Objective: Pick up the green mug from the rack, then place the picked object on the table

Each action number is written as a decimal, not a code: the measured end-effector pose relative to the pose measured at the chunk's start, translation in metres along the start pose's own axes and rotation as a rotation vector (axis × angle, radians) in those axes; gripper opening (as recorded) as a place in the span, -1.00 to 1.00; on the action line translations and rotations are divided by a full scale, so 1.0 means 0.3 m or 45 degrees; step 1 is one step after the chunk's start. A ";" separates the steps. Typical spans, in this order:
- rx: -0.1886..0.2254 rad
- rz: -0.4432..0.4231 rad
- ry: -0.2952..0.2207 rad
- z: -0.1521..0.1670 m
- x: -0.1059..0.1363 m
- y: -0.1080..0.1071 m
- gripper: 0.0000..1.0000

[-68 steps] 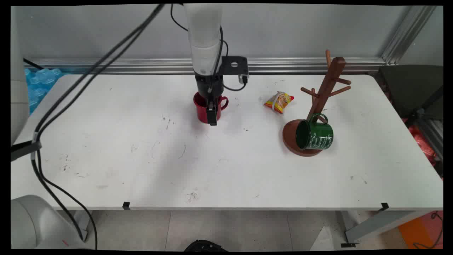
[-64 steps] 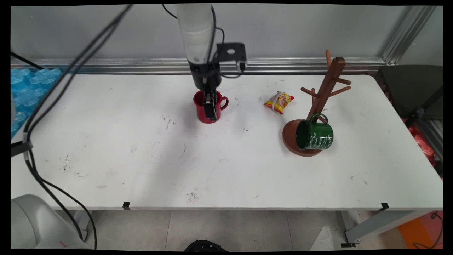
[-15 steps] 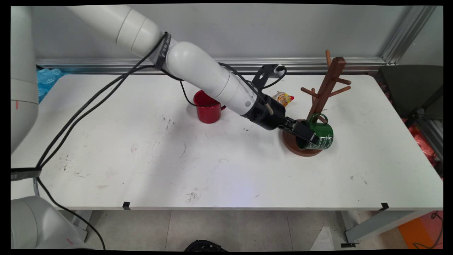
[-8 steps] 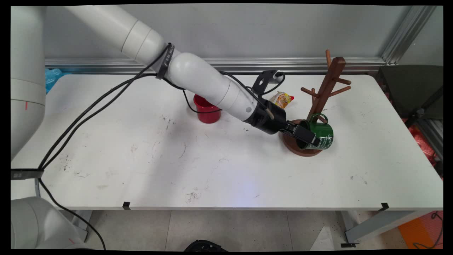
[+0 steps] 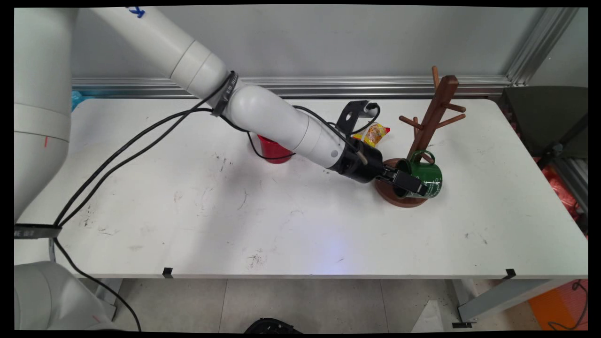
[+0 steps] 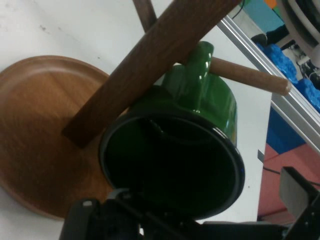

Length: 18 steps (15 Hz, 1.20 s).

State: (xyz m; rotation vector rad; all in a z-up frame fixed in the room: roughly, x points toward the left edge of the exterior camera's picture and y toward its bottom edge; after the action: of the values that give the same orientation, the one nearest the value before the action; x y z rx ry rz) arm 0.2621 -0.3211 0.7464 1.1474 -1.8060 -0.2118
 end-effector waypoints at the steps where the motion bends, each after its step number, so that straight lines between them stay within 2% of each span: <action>1: 0.003 -0.003 0.007 0.005 -0.006 -0.001 1.00; 8: 0.008 -0.030 0.060 0.029 -0.030 0.006 1.00; 9: 0.006 -0.034 0.066 0.031 -0.032 0.009 -1.00; 18: -0.012 -0.064 0.091 0.033 -0.049 0.037 -1.00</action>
State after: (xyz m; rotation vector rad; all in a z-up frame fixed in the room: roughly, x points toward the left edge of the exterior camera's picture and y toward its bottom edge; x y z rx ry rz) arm 0.2491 -0.3067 0.7385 1.1804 -1.7134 -0.2064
